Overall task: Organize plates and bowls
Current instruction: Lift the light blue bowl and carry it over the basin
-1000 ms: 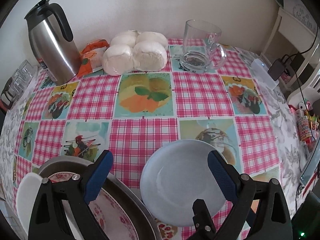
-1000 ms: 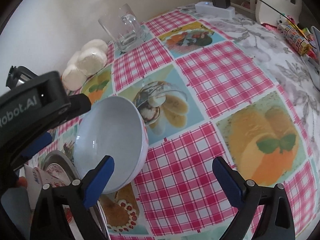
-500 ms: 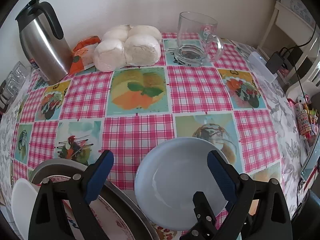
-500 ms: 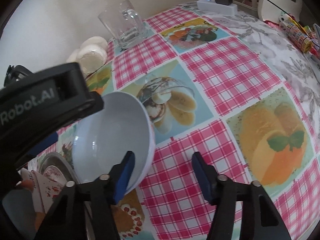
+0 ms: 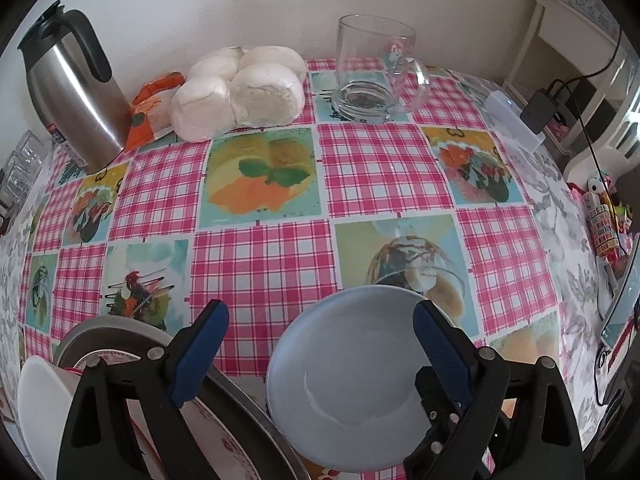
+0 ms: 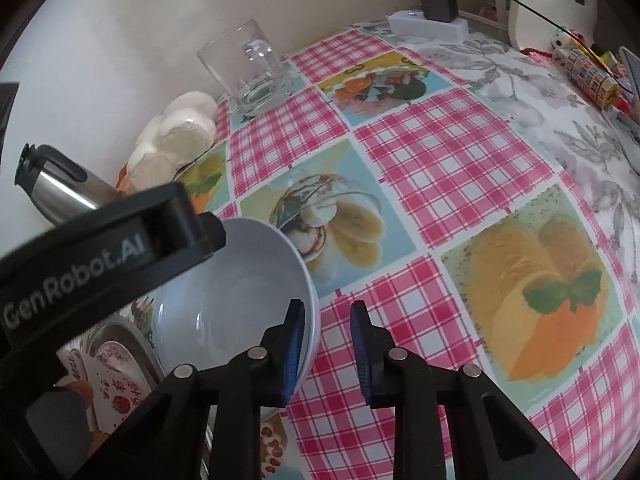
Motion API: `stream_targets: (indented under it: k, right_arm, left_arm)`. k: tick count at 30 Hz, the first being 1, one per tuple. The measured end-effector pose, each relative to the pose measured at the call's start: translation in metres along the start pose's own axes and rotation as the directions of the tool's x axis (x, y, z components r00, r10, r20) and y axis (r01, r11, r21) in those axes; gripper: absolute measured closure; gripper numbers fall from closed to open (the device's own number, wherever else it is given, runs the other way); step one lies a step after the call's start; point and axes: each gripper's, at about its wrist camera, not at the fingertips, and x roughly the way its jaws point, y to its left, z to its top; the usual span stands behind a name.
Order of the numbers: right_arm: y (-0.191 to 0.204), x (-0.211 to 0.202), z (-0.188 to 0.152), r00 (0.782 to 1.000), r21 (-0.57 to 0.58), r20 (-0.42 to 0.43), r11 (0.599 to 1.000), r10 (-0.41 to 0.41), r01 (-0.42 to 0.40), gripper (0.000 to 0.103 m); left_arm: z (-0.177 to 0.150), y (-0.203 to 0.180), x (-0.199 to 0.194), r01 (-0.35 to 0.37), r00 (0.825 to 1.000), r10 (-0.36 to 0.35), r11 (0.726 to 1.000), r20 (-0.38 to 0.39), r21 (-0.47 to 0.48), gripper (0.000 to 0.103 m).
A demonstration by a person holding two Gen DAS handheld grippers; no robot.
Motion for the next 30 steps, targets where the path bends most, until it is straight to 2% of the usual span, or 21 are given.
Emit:
stream_targets:
  k: [3, 6, 13, 18, 30]
  right_arm:
    - [-0.008, -0.005, -0.002, 1.000, 0.023, -0.002, 1.000, -0.006, 0.006, 0.078]
    - [-0.015, -0.006, -0.002, 1.000, 0.046, -0.006, 0.999, -0.001, 0.002, 0.078]
    - [-0.019, -0.008, -0.005, 1.000, 0.060, -0.010, 0.998, 0.000, 0.001, 0.078]
    - [-0.019, -0.004, -0.004, 1.000, 0.071, -0.015, 0.997, 0.000, 0.001, 0.078]
    - [-0.014, 0.003, -0.007, 0.999, 0.066, -0.033, 0.997, 0.028, -0.026, 0.077]
  left_arm:
    - [-0.001, -0.001, 0.004, 0.007, 1.000, -0.007, 1.000, -0.017, 0.005, 0.027]
    - [-0.003, -0.001, 0.010, 0.007, 0.999, -0.007, 1.000, -0.038, 0.006, 0.030]
    - [-0.013, -0.004, 0.024, 0.021, 0.996, -0.020, 1.000, -0.087, 0.004, 0.062]
    - [-0.018, -0.007, 0.031, 0.035, 0.994, -0.034, 0.999, -0.105, 0.008, 0.070]
    - [-0.020, -0.005, 0.031, 0.036, 0.994, -0.035, 0.999, -0.102, 0.012, 0.070]
